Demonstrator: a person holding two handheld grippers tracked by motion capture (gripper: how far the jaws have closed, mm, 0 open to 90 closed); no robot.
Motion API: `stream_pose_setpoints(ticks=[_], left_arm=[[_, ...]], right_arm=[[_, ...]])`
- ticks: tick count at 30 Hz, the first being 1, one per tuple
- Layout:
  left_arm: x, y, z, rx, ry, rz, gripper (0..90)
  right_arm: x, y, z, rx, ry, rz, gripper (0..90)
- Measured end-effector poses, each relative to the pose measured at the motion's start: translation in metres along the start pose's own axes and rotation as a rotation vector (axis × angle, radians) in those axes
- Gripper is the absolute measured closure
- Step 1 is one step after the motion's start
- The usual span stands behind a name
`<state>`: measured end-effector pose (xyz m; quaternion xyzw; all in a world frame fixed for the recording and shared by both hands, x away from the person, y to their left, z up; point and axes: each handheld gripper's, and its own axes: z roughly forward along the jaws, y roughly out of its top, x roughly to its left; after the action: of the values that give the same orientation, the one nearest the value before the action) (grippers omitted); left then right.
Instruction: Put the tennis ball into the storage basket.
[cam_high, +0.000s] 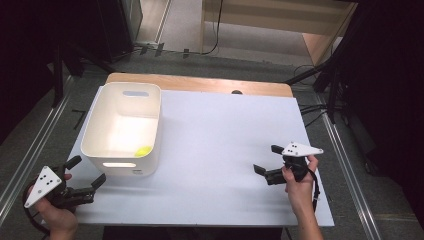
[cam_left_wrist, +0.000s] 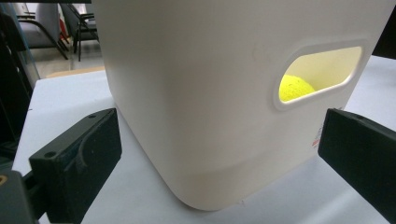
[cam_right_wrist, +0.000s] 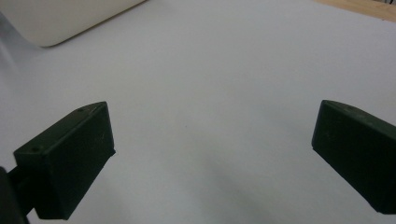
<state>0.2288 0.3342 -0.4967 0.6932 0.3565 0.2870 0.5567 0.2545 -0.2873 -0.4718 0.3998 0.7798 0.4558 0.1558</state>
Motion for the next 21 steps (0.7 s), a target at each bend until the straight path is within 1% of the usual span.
stream_pose_setpoints(ticks=[3, 9, 11, 12, 14, 17, 21], left_arm=[[0.000, 0.000, 0.000, 0.002, 0.003, 0.003, 0.0], [0.000, 0.000, 0.000, 0.001, 0.004, 0.002, 0.0], [0.000, 0.000, 0.000, -0.002, 0.004, -0.004, 0.0], [0.000, 0.000, 0.000, -0.002, 0.005, -0.004, 0.0], [0.000, 0.000, 0.000, -0.002, 0.005, -0.004, 0.0], [0.000, 0.000, 0.000, -0.002, 0.004, -0.004, 0.0], [0.000, 0.000, 0.000, -0.001, 0.004, -0.004, 0.0]], right_arm=[[-0.004, -0.008, -0.005, -0.014, -0.012, 0.003, 0.0], [-0.010, -0.024, -0.015, -0.037, -0.030, 0.029, 0.0], [-0.012, -0.028, -0.019, -0.047, -0.035, 0.024, 0.0], [-0.013, -0.030, -0.020, -0.051, -0.040, 0.033, 0.0], [-0.014, -0.035, -0.023, -0.062, -0.039, 0.035, 0.0], [-0.016, -0.040, -0.027, -0.072, -0.051, 0.044, 0.0], [-0.018, -0.047, -0.032, -0.090, -0.056, 0.059, 0.0]])
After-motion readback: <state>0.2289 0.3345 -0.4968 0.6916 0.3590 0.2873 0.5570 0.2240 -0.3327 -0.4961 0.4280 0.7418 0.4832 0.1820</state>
